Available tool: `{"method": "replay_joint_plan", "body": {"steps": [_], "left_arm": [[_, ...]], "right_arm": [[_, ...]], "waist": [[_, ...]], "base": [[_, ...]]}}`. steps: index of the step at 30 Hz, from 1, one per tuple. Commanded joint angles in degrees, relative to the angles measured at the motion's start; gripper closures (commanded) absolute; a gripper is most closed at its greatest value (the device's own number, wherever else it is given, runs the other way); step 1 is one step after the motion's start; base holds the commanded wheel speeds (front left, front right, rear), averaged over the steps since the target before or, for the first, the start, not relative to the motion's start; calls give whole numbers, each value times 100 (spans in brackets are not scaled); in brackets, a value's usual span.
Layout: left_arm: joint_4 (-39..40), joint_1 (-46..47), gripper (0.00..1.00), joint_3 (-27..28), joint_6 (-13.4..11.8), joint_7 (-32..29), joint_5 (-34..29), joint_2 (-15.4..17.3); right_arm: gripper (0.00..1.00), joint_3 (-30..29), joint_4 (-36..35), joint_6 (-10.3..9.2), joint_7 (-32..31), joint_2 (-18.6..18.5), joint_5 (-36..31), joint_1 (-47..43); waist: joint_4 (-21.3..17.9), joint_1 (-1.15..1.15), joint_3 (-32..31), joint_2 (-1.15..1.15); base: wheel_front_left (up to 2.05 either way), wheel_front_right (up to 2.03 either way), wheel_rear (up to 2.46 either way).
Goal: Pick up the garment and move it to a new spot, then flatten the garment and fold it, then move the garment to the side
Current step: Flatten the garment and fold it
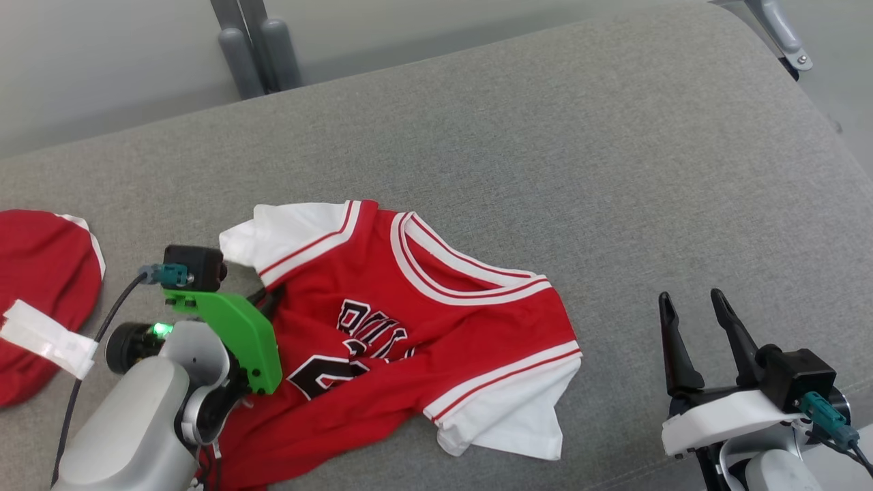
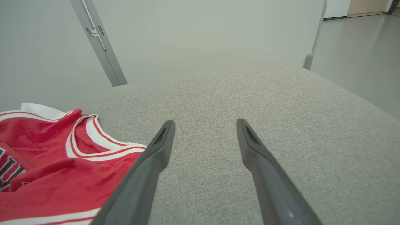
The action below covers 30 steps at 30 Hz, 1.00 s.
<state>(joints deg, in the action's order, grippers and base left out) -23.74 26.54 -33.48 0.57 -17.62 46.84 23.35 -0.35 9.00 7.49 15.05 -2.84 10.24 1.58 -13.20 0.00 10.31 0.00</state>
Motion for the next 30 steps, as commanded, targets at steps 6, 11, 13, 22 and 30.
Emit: {"method": "replay_joint_plan", "body": {"steps": [6, 11, 13, 22, 30], "left_arm": [[672, 443, 100, -92, -52, 374, -419, -13], [1109, 777, 100, -171, -78, 310, -711, 94], [1026, 957, 100, -166, -47, 386, -767, 84], [-266, 1801, 100, -172, 173, 1401, -1275, -131], [-1791, 2180, 0, -116, 309, 2527, -1392, -449]], "right_arm": [[0, -66, 25, 0, 20, -12, -88, -189], [0, -20, 12, 0, 20, -10, -14, -195], [0, 35, 1, 0, 20, -10, 26, -108], [0, 63, 23, -1, 20, -10, 159, 141], [0, 12, 41, -1, 20, -10, 257, 187]], "waist": [[-91, 0, -325, 0], [-218, 0, -311, 0], [-322, 0, -221, 0], [-820, 0, 248, 0], [-962, 0, 424, 0]], "base": [[0, 0, 0], [0, 0, 0], [0, 0, 0], [0, 0, 0], [0, 0, 0]]}}
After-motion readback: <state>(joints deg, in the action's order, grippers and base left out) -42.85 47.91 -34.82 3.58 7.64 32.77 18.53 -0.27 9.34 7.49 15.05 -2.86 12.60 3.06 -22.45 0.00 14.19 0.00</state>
